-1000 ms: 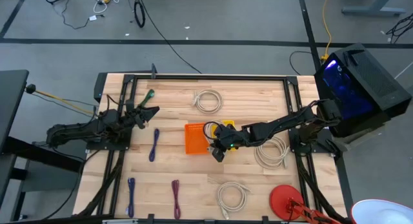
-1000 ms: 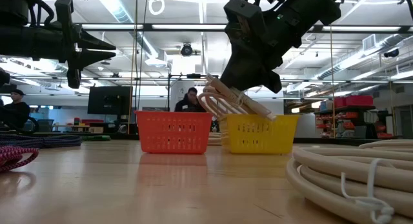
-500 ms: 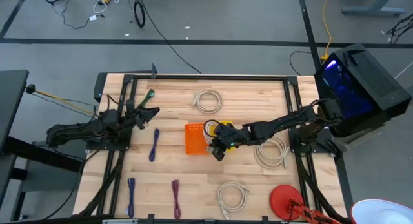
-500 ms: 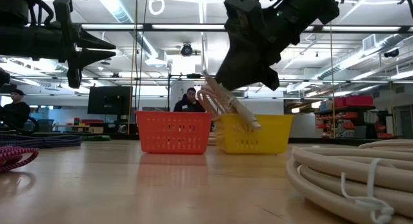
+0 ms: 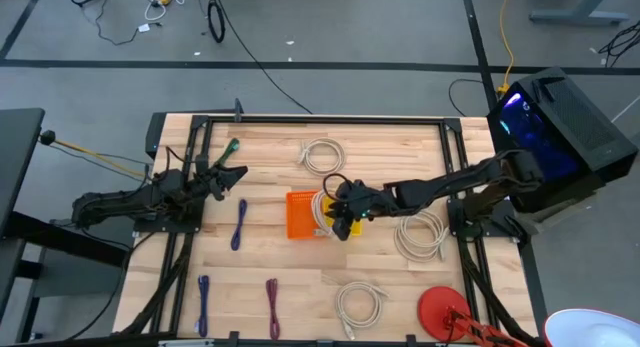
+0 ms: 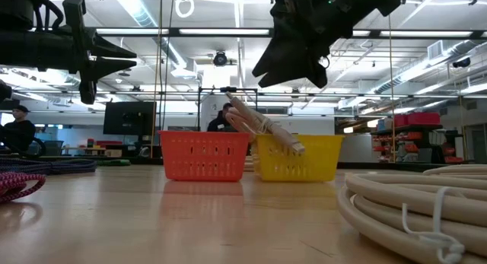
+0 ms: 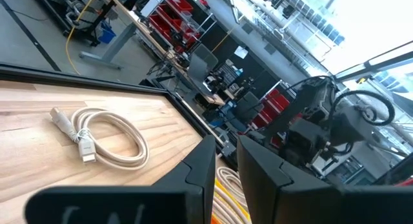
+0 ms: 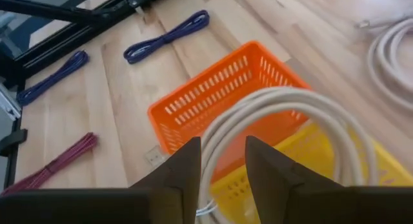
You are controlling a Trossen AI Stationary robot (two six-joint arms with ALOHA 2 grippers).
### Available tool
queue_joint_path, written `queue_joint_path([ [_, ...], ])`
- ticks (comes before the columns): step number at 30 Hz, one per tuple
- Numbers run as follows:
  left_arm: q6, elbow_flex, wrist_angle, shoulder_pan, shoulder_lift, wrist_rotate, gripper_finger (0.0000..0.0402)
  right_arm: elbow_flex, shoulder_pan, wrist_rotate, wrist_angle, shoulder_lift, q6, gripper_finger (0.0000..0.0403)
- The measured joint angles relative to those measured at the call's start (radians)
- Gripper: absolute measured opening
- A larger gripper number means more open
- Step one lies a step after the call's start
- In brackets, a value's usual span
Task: Pick & Place USB Port
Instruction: Put the brown HDMI cable into the yellow bin
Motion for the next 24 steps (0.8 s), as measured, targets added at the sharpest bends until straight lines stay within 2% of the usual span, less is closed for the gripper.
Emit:
queue_joint_path([
  [8, 0.000, 0.000, 0.001, 0.000, 0.000, 0.000, 0.0069, 0.000, -0.127, -0.055, -0.027, -0.002, -0.042, 0.0123],
  [13, 0.000, 0.000, 0.000, 0.000, 0.000, 0.000, 0.0069, 0.000, -0.247, -0.102, -0.027, -0.002, -0.016, 0.0123],
  [17, 0.000, 0.000, 0.001, 0.000, 0.000, 0.000, 0.0069, 0.000, -0.340, -0.176, 0.026, -0.002, 0.004, 0.0123],
  [24, 0.000, 0.000, 0.001, 0.000, 0.000, 0.000, 0.0069, 0.004, -0.424, -0.249, 0.167, 0.045, 0.015, 0.0123],
])
